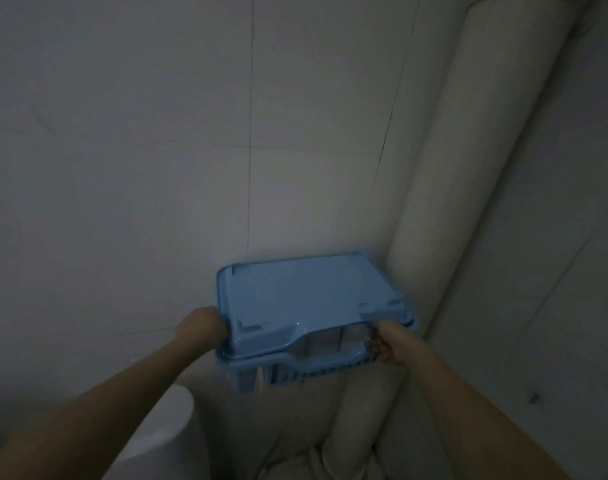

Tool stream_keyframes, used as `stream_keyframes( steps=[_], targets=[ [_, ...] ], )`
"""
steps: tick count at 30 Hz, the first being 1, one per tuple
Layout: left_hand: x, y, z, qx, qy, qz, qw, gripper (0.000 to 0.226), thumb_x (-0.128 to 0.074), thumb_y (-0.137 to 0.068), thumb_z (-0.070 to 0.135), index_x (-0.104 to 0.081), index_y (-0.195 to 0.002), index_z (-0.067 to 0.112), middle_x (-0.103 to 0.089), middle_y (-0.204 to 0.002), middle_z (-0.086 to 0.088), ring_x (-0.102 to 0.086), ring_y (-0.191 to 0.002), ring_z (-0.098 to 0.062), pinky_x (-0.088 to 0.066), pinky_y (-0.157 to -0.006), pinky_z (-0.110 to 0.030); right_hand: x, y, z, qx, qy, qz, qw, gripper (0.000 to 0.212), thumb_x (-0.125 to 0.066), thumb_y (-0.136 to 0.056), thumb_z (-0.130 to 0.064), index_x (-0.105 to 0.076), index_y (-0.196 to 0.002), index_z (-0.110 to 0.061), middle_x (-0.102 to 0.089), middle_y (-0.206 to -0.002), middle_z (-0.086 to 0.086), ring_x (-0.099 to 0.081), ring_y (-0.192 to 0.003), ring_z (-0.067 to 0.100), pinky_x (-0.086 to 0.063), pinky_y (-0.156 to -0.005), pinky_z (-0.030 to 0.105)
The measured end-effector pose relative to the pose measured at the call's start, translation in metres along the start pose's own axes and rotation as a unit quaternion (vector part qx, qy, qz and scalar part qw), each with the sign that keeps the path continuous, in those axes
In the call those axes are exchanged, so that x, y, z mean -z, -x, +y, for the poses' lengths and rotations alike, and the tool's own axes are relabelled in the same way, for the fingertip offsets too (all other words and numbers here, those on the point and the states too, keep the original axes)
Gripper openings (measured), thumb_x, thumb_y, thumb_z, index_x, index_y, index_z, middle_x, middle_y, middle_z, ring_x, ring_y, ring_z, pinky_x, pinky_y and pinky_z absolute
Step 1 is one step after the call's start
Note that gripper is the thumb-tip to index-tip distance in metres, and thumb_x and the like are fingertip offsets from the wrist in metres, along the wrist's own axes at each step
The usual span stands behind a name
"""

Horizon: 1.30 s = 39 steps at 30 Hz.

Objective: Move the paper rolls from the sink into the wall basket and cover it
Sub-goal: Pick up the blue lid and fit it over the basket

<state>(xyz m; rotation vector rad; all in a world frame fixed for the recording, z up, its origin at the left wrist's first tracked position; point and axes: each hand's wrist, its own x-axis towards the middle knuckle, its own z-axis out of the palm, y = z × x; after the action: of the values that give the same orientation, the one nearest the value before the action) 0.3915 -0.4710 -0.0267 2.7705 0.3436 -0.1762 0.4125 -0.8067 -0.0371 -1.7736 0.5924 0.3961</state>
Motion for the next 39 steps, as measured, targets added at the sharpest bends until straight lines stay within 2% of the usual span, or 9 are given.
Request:
stream_keyframes(
  steps=[3,9,14,17,22,26,33,37,39],
  targets=[
    [0.0,-0.001,0.001,-0.003,-0.005,-0.005,1.0,0.032,-0.043,-0.092,0.018,-0.057,-0.113,-0.001,-0.062,-0.12,-0.019,-0.06,-0.109,-0.031,-0.048,-0.088,-0.034,-0.001,-0.003,-0.003,0.011,-0.002,0.016,1.0,0.038,-0.037,-0.1,-0.028,-0.04,-0.066,-0.011,-0.048,-0.059,0.009,-0.04,-0.024,0.008,-0.021,-0.03,0.007],
    [-0.003,-0.002,0.002,-0.005,-0.025,-0.002,1.0,0.032,-0.042,-0.092,0.019,-0.056,-0.114,0.001,-0.062,-0.119,-0.017,-0.061,-0.107,-0.03,-0.048,-0.085,-0.034,-0.002,-0.002,-0.004,-0.009,0.017,0.038,0.999,0.039,-0.038,-0.1,-0.027,-0.041,-0.064,-0.011,-0.047,-0.054,0.006,-0.039,-0.018,0.006,-0.02,-0.027,0.006],
    [-0.005,-0.002,0.006,-0.012,-0.056,-0.001,0.998,0.032,-0.042,-0.092,0.018,-0.057,-0.116,0.002,-0.063,-0.119,-0.016,-0.063,-0.105,-0.029,-0.05,-0.085,-0.035,0.0,0.003,-0.01,-0.015,0.039,0.06,0.997,0.037,-0.039,-0.099,-0.02,-0.044,-0.064,-0.009,-0.046,-0.026,0.001,-0.038,-0.014,0.006,-0.02,-0.027,0.003],
    [-0.006,-0.004,0.008,-0.013,-0.072,-0.006,0.997,0.032,-0.041,-0.092,0.018,-0.056,-0.117,0.003,-0.063,-0.119,-0.015,-0.063,-0.105,-0.029,-0.05,-0.086,-0.036,-0.001,0.003,-0.008,-0.005,0.023,0.059,0.998,0.037,-0.039,-0.1,-0.021,-0.045,-0.065,-0.009,-0.049,-0.041,0.005,-0.037,-0.014,0.005,-0.02,-0.025,0.005],
    [-0.009,-0.004,0.005,-0.018,-0.1,0.007,0.995,0.034,-0.037,-0.094,0.022,-0.052,-0.12,0.006,-0.061,-0.122,-0.014,-0.061,-0.109,-0.03,-0.049,-0.089,-0.038,-0.001,0.003,-0.005,0.01,-0.013,0.073,0.997,0.035,-0.038,-0.1,-0.015,-0.044,-0.066,-0.008,-0.043,-0.023,0.0,-0.035,-0.013,0.005,-0.021,-0.025,0.004],
    [-0.01,-0.002,0.004,-0.017,-0.096,0.01,0.995,0.034,-0.035,-0.094,0.024,-0.048,-0.122,0.007,-0.059,-0.124,-0.016,-0.059,-0.111,-0.032,-0.047,-0.091,-0.041,-0.002,0.001,-0.006,0.012,-0.007,0.082,0.997,0.035,-0.036,-0.1,-0.01,-0.044,-0.065,-0.008,-0.048,-0.043,0.008,-0.034,-0.013,0.006,-0.021,-0.024,0.004],
    [-0.009,-0.004,0.006,0.028,0.025,0.002,0.999,0.033,-0.042,-0.095,0.016,-0.047,-0.119,-0.006,-0.059,-0.12,-0.022,-0.06,-0.108,-0.035,-0.049,-0.085,-0.038,-0.006,0.0,-0.004,0.022,-0.011,0.095,0.995,0.034,-0.039,-0.099,-0.014,-0.045,-0.066,-0.006,-0.045,-0.054,0.009,-0.04,-0.04,0.015,-0.027,-0.027,0.006],
    [-0.01,-0.004,0.006,0.022,0.004,-0.027,0.999,0.031,-0.042,-0.094,0.015,-0.057,-0.112,-0.006,-0.064,-0.117,-0.02,-0.063,-0.106,-0.032,-0.05,-0.085,-0.034,-0.008,0.0,-0.004,0.014,-0.012,0.1,0.995,0.035,-0.041,-0.098,-0.016,-0.046,-0.065,-0.007,-0.047,-0.029,0.004,-0.039,-0.017,0.008,-0.027,-0.027,0.004],
    [-0.012,-0.005,0.006,0.021,-0.005,-0.023,1.0,0.03,-0.043,-0.094,0.014,-0.055,-0.114,-0.005,-0.062,-0.119,-0.02,-0.061,-0.108,-0.033,-0.05,-0.087,-0.035,-0.009,-0.002,-0.003,0.013,-0.015,0.099,0.995,0.034,-0.041,-0.098,-0.014,-0.046,-0.065,-0.007,-0.049,-0.042,0.007,-0.037,-0.015,0.006,-0.027,-0.026,0.005]
  ],
)
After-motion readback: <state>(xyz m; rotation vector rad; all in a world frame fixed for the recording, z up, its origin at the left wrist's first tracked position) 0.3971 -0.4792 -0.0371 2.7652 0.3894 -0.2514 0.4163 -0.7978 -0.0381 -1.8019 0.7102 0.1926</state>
